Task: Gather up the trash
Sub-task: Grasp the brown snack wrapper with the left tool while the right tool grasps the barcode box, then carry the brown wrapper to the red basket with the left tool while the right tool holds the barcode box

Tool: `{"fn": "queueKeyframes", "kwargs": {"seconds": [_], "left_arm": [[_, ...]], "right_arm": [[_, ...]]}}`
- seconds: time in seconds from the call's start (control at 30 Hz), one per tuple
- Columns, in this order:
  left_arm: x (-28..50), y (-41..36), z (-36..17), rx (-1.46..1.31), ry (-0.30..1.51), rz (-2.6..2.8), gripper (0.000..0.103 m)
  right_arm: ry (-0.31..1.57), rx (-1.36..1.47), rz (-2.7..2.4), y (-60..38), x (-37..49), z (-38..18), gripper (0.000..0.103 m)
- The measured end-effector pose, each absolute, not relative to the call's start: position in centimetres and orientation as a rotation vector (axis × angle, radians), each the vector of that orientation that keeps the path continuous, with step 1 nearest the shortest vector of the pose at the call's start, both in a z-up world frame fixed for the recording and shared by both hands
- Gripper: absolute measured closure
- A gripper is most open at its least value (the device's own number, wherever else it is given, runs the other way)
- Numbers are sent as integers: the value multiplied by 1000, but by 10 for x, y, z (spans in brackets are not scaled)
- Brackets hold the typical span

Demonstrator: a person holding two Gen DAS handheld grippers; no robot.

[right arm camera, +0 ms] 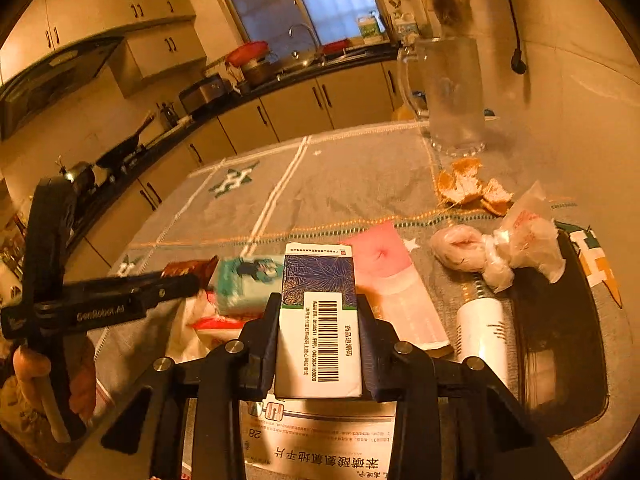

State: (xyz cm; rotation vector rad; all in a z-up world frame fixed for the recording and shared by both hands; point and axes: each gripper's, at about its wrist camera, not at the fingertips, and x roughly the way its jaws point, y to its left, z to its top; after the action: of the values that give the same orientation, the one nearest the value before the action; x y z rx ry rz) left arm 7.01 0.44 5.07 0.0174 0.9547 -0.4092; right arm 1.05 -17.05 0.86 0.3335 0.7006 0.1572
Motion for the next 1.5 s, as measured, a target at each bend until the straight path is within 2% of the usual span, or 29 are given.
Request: {"fn": "queueKeyframes", "kwargs": {"seconds": [0.3,0.57,0.87,1.5], "left_arm": [[2,42,95,-13,834,-308,54],[-66,106,122,-71,742,-170,54],[-129,184,121,-149,682,31,54],[-207,325,120,-223,578,429,53]], "right_arm": [[666,375,147,-178,1,14,66],[650,364,173,-161,-25,33,66],[641,287,242,-115,-67,55,66],[615,124,408,-1,-125,81,66]]}}
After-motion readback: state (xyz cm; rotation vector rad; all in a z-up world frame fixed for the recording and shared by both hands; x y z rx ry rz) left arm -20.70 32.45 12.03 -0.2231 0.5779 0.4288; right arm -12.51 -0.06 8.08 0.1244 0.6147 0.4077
